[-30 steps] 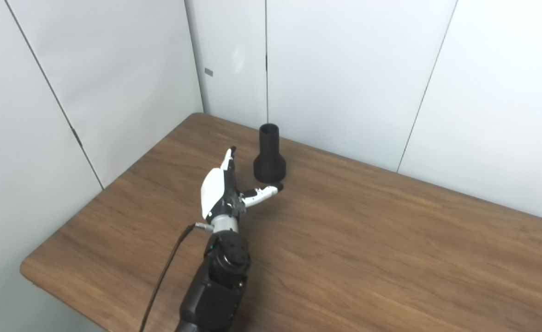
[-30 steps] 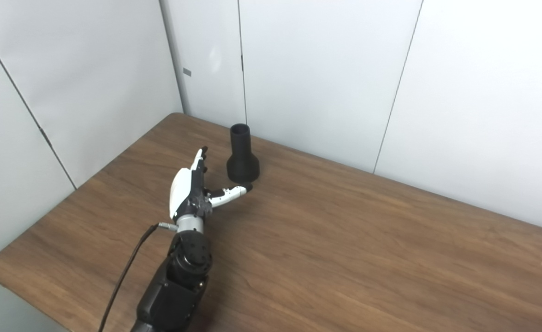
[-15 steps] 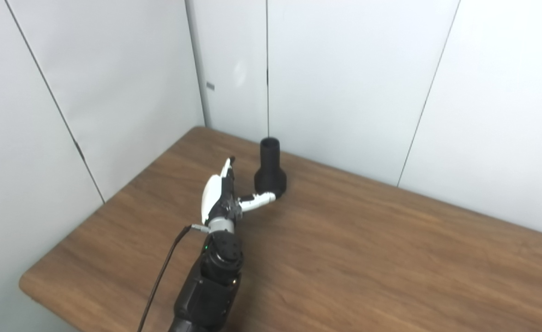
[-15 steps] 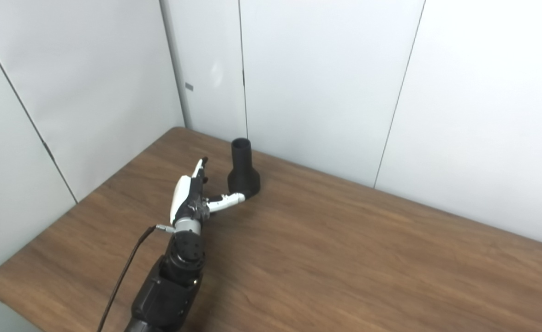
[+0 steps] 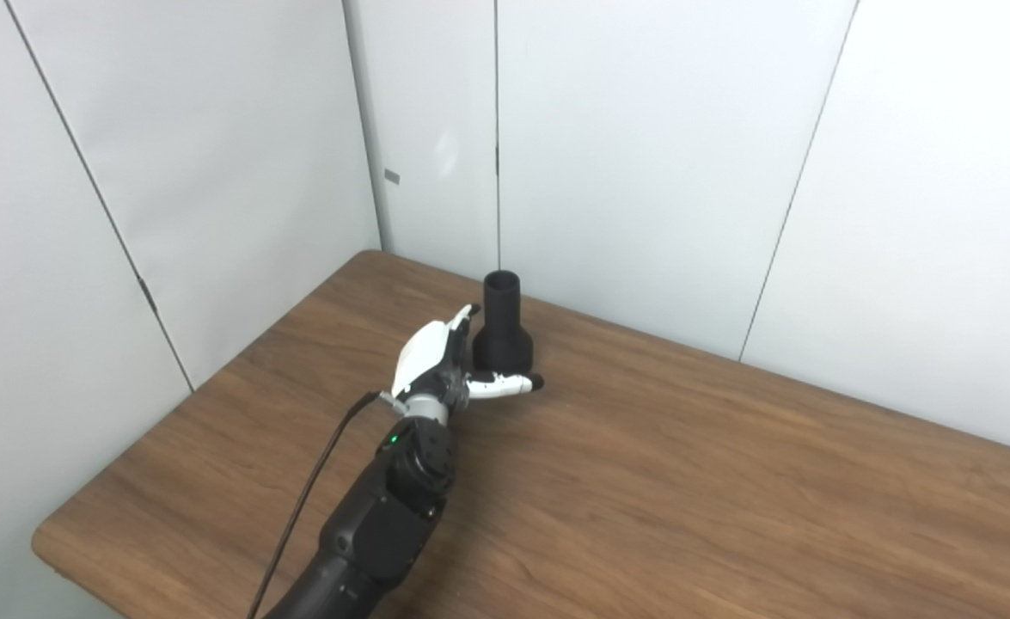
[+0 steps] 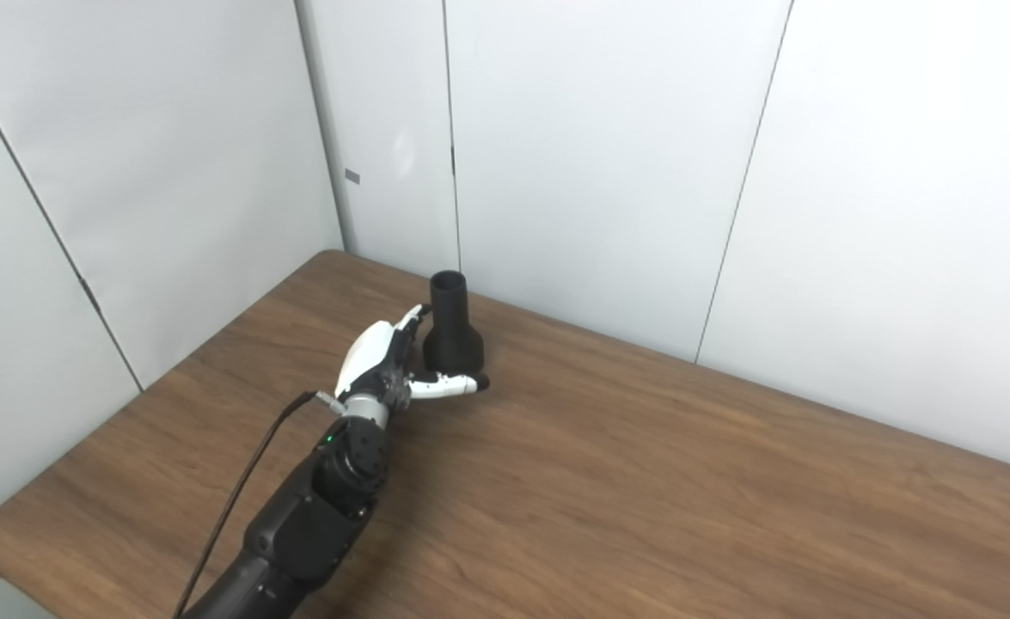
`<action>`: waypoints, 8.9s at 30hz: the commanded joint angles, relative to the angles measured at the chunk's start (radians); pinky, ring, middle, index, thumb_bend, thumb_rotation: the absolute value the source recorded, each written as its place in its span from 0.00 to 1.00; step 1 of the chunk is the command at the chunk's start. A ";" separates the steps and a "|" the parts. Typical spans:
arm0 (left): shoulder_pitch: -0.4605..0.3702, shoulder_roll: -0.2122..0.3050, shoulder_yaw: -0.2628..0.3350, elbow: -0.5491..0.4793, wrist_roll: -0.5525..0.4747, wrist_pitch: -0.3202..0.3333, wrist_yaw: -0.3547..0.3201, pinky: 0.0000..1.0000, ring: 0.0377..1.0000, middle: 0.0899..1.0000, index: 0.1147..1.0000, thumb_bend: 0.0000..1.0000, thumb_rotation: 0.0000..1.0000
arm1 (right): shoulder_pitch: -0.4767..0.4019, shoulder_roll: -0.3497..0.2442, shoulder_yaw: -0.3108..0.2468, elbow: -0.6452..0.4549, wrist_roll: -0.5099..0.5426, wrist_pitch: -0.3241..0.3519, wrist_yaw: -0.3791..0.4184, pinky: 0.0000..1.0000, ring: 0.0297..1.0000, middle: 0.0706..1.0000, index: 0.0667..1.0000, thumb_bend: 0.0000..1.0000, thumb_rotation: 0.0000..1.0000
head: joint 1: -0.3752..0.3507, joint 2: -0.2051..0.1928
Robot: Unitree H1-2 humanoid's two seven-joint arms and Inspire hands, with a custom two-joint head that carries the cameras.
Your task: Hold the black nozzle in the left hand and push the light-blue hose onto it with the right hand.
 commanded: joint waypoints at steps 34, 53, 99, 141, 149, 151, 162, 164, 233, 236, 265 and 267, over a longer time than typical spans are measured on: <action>-0.077 0.074 -0.136 0.165 0.205 0.008 -0.101 0.81 0.76 0.76 0.76 1.00 0.13 | 0.018 0.006 -0.001 -0.027 0.003 0.013 -0.003 0.44 0.43 0.54 0.46 0.49 0.00 | -0.018 0.004; -0.084 0.070 -0.192 0.210 0.301 -0.011 0.005 0.41 0.47 0.49 0.57 0.92 0.04 | 0.017 0.007 -0.003 -0.029 0.010 0.011 -0.005 0.52 0.44 0.54 0.44 0.49 0.00 | -0.017 0.006; -0.002 0.223 -0.252 0.217 0.243 -0.585 0.123 0.35 0.36 0.44 0.46 0.50 0.00 | 0.025 0.090 0.020 -0.109 -0.143 0.035 -0.067 0.37 0.50 0.56 0.46 0.49 0.15 | -0.279 0.048; 0.036 0.033 -0.493 0.085 0.372 -0.907 0.083 0.33 0.39 0.49 0.40 0.50 0.00 | 0.011 0.215 0.033 -0.241 -0.316 0.129 -0.188 0.51 0.60 0.62 0.46 0.48 0.14 | -0.706 0.118; 0.031 0.020 -0.576 0.065 0.349 -0.924 0.095 0.33 0.39 0.48 0.41 0.50 0.00 | -0.018 0.249 0.005 -0.204 -0.384 0.099 -0.327 0.53 0.61 0.62 0.46 0.49 0.15 | -0.867 0.130; 0.031 0.016 -0.594 0.065 0.341 -0.924 0.099 0.33 0.39 0.48 0.41 0.50 0.00 | -0.033 0.253 -0.006 -0.198 -0.383 0.091 -0.359 0.60 0.69 0.69 0.57 0.57 0.23 | -0.919 0.130; 0.027 0.019 -0.691 0.068 0.337 -0.925 0.138 0.32 0.38 0.48 0.42 0.50 0.00 | -0.171 0.221 -0.097 -0.204 -0.314 0.226 -0.392 0.93 0.99 0.99 0.99 0.81 0.35 | -1.043 0.127; 0.031 0.020 -0.705 0.068 0.341 -0.925 0.156 0.32 0.39 0.49 0.41 0.50 0.00 | -0.202 0.202 -0.112 -0.170 -0.325 0.236 -0.412 0.92 0.98 1.00 1.00 0.82 0.36 | -1.059 0.126; 0.047 0.073 -0.745 0.045 0.340 -0.924 0.162 0.34 0.38 0.48 0.41 0.50 0.00 | -0.439 0.024 -0.015 0.313 -0.063 0.556 -0.307 0.82 0.88 0.89 0.90 1.00 0.28 | -1.138 0.132; 0.048 0.075 -0.746 0.045 0.339 -0.924 0.165 0.34 0.38 0.48 0.41 0.50 0.00 | -0.446 0.026 -0.006 0.306 -0.067 0.572 -0.304 0.80 0.86 0.88 0.90 1.00 0.28 | -1.139 0.132; 0.062 0.080 -0.736 0.021 0.338 -0.924 0.161 0.33 0.38 0.49 0.41 0.50 0.00 | -0.478 0.057 -0.011 0.362 -0.140 0.494 -0.481 0.37 0.43 0.43 0.47 0.53 0.01 | -1.142 0.139; 0.062 0.080 -0.736 0.022 0.338 -0.924 0.160 0.33 0.38 0.48 0.41 0.50 0.00 | -0.478 0.059 -0.010 0.362 -0.146 0.490 -0.490 0.36 0.42 0.42 0.47 0.53 0.00 | -1.142 0.138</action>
